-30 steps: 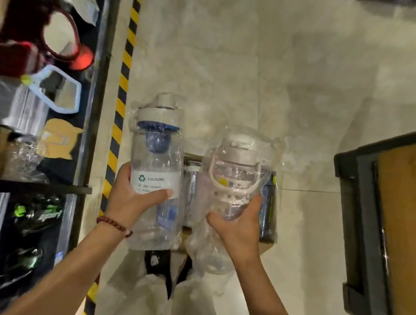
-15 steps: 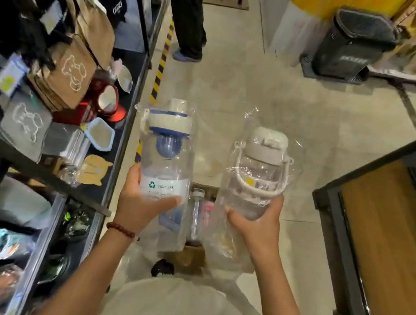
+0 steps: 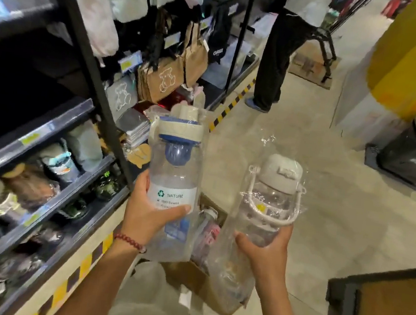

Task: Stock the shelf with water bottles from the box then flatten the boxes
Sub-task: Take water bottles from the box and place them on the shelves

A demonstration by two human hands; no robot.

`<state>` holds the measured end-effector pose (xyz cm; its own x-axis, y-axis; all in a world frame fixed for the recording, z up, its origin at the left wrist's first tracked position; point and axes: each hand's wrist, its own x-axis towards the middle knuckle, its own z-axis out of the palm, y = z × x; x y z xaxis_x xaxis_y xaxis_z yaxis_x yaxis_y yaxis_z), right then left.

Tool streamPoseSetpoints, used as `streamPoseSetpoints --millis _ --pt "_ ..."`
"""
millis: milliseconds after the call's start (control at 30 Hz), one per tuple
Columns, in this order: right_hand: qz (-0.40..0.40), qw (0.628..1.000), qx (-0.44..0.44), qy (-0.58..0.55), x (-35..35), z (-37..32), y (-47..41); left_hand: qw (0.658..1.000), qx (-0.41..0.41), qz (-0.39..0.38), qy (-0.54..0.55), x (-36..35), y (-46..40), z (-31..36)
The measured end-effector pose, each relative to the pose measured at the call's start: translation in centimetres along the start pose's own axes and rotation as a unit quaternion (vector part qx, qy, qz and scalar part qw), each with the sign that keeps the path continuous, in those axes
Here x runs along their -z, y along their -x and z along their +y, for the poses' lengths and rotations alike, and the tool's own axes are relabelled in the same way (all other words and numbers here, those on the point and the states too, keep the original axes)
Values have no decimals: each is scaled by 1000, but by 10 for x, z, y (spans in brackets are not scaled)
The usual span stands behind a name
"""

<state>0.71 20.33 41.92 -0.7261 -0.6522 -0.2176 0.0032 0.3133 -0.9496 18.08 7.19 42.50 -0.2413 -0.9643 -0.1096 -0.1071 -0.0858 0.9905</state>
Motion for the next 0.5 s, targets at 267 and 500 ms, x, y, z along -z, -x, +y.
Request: streamPoseSetpoints --millis 267,500 --pt "-156 987 16 36 -20 14 41 985 28 170 16 53 99 -16" --pt "-295 950 83 63 -86 -8 83 948 3 317 27 124 163 -10"
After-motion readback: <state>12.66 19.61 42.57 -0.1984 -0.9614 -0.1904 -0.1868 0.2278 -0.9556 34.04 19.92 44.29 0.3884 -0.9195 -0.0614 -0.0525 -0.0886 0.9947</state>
